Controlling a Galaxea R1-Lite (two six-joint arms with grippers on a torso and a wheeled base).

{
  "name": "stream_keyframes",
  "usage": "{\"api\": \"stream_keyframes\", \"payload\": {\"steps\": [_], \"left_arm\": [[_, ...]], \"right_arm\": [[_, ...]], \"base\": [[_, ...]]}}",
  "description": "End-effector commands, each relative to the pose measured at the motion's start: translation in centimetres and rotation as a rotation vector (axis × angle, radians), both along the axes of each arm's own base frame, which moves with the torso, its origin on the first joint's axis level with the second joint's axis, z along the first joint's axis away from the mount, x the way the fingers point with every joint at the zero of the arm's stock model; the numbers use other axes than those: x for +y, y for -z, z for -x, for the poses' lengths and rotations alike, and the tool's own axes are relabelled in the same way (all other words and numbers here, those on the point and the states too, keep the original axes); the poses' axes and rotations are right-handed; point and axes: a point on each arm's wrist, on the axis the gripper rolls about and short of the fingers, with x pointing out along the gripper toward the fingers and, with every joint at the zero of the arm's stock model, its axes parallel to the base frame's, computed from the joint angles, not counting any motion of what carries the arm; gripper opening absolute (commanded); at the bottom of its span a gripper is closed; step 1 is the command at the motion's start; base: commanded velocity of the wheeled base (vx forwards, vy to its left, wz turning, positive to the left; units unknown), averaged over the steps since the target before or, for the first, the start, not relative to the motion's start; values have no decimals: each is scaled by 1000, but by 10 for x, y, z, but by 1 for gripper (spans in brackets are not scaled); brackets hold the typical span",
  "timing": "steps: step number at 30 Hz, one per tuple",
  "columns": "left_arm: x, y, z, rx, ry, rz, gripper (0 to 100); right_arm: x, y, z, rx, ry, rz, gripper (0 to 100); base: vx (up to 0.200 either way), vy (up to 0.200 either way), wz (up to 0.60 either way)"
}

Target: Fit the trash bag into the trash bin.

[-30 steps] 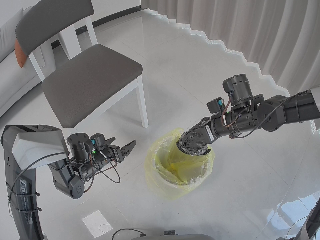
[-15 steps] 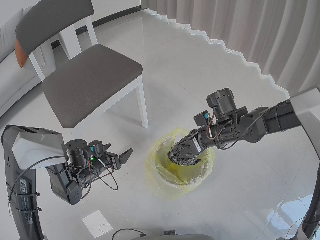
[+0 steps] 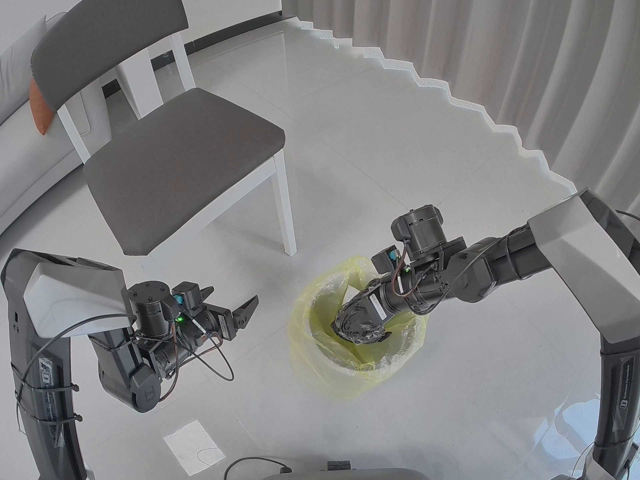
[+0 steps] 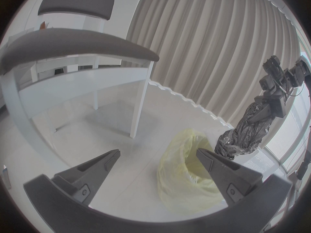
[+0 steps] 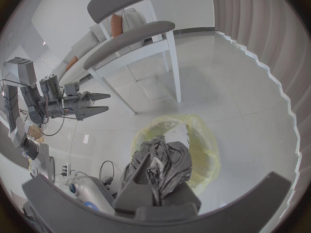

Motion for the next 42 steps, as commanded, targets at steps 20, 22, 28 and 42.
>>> {"api": "stream_keyframes", "payload": {"steps": [20,22,28,42], "left_arm": [[4,4,-1,0,-3,-2,100],[4,4,0,4,-2,-1,100],[5,5,0,7,1,2,100],[3,6,-3,5,-2,8,100]], "right_arm": [[-11,35,-25,38,43,20,0],[-11,37,-29,37,46,19,0],[-14,50,-40,42,58,25,0],[-18,55,-47,32,63,34,100]], "base": [[0,0,0],[0,0,0],[0,0,0],[0,0,0]]}}
